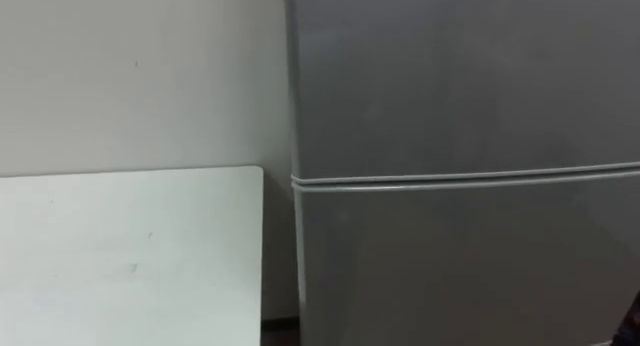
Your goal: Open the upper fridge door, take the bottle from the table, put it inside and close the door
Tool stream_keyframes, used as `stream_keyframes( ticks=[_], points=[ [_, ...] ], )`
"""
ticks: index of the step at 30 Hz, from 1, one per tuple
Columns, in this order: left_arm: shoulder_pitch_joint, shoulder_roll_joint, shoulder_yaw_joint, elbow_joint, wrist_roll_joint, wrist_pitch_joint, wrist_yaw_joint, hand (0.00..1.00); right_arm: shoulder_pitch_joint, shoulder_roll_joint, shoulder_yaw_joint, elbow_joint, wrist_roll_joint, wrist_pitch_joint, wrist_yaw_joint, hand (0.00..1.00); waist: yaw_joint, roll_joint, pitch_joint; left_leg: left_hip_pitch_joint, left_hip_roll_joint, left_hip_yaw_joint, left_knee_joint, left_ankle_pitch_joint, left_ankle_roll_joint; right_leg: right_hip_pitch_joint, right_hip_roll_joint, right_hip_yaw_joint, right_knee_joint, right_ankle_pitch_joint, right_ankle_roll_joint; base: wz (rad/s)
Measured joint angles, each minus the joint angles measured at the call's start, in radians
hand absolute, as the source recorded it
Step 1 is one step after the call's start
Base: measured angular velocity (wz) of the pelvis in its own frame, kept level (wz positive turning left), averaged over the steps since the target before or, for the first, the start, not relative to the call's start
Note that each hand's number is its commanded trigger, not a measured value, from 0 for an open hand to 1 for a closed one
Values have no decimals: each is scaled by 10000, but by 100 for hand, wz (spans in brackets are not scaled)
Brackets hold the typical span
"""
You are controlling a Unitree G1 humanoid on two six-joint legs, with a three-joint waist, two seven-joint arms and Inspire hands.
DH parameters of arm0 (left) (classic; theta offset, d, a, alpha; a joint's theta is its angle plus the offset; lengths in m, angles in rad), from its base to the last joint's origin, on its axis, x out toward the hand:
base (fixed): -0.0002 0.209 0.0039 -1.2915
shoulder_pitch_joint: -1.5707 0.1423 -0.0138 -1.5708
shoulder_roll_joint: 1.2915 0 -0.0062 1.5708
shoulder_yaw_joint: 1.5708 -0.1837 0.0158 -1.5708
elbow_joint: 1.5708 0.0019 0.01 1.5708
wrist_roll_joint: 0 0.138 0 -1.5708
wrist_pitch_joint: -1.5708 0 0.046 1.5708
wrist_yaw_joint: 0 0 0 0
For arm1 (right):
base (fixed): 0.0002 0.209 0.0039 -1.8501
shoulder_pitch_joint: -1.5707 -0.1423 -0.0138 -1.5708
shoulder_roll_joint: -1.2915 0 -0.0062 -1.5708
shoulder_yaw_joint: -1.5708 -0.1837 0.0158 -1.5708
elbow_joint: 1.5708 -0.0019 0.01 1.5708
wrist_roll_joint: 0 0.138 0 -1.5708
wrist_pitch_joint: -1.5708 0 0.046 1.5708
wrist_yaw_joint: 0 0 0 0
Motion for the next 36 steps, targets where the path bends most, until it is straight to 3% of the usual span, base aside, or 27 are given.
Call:
stream_keyframes(
  ticks=[5,8,11,14,16,22,36],
  points=[
    [17,0,3,137,7,-90,0,0,120,98,636,1536,-119,22,568,0,129,-10,14,178,-4,37,4,-25,-26,92,0,64,-6,-92,-4,-3],
    [-128,-47,2,414,5,-162,-87,0,66,100,1236,2782,-158,78,1464,0,212,31,42,168,7,2,7,-52,-41,81,0,13,15,-149,-7,4],
    [-113,-130,-15,472,15,-114,-312,0,15,102,1929,3459,-215,477,2708,0,238,29,33,159,14,-31,8,-58,-47,84,3,-16,23,-150,-12,0],
    [-143,-157,-9,584,13,-103,-493,0,-25,126,2765,3834,-1202,728,4058,0,342,14,24,207,13,-61,37,-58,-48,102,0,-51,13,-153,-22,0],
    [-298,-171,-60,593,17,-107,-600,0,-26,181,3485,3890,-2597,787,4908,0,597,16,30,199,12,-64,48,-57,-48,87,-2,-56,12,-147,-29,0],
    [-715,-191,-828,565,11,-126,-644,0,-706,282,5263,4057,-4627,983,6302,0,1071,34,46,125,5,-58,105,-59,-48,97,-17,-114,-25,-146,-27,4],
    [-677,-184,-928,520,20,-132,-616,0,-883,280,5622,4062,-4894,984,7388,0,1052,-27,53,-36,0,-263,176,-70,-67,314,-17,-488,-300,-132,-35,6]
  ],
)
